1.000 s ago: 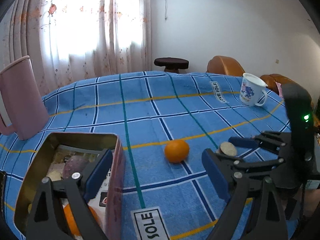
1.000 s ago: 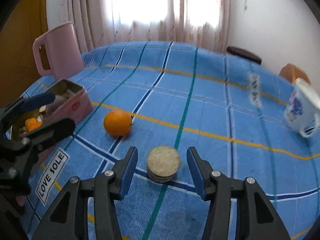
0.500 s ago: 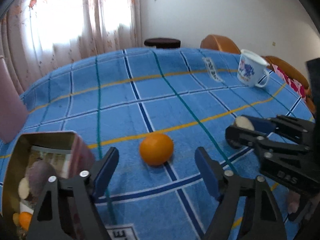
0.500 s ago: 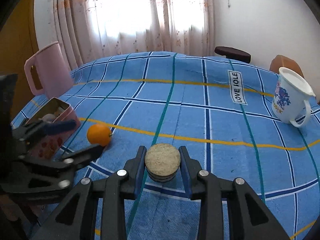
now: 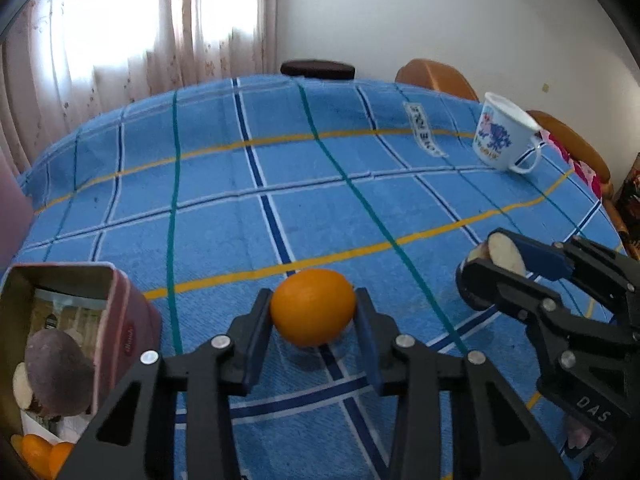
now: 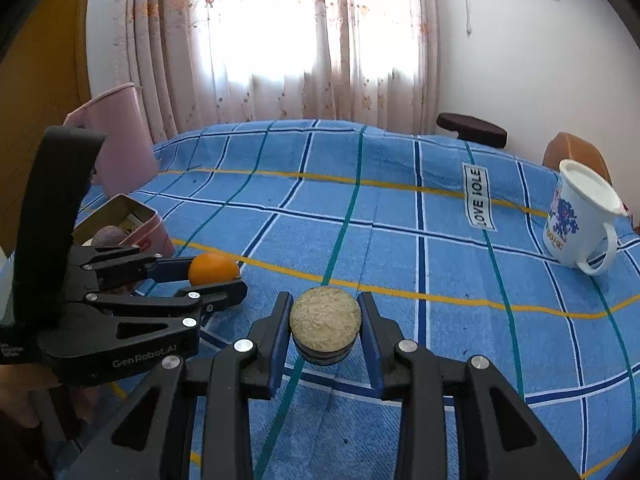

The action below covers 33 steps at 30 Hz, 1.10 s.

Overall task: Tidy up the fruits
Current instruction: 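Grasp the orange with the left gripper while the right holds the slice, then carry the orange with the left gripper while the right carries the slice toward the box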

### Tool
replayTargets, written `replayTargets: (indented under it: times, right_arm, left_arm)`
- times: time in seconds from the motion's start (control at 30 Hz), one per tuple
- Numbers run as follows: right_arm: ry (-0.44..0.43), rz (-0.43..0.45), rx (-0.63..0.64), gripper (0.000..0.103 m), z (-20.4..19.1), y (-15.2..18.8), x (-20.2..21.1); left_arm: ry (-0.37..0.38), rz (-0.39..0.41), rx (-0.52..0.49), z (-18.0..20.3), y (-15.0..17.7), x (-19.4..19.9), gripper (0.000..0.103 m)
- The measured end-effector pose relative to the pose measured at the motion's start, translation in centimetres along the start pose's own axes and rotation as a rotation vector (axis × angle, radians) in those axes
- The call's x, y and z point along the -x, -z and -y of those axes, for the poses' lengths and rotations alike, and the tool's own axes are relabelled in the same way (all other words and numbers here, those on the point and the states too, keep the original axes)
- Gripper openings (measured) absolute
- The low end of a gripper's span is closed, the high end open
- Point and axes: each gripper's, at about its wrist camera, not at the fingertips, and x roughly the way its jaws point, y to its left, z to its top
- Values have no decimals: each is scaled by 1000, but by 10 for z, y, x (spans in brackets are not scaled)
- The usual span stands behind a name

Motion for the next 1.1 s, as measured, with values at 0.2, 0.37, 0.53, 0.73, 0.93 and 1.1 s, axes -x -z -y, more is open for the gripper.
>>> replayTargets:
  times: [0.2, 0.37, 0.53, 0.73, 0.93, 1.1]
  right_arm:
    - [-3, 30, 18, 34, -3, -2, 4]
    - [-20, 68, 18, 34, -3, -1, 11]
    - [-23, 99, 23, 34, -4, 0, 16]
    - [-26, 141, 31, 34, -5, 1, 24]
    - [-20, 172, 42, 34, -8, 3, 30]
    - [-19, 193, 49, 34, -8, 4, 34]
  left_arm:
    - [-22, 81, -17, 3, 3, 18, 42]
    - [-24, 130, -25, 5, 4, 29, 42]
    - [-32, 169, -27, 5, 7, 37, 42]
    - [-56, 227, -38, 8, 11, 48, 42]
    - [-73, 265, -52, 12, 14, 55, 42]
    - [-83, 291, -53, 12, 16, 61, 42]
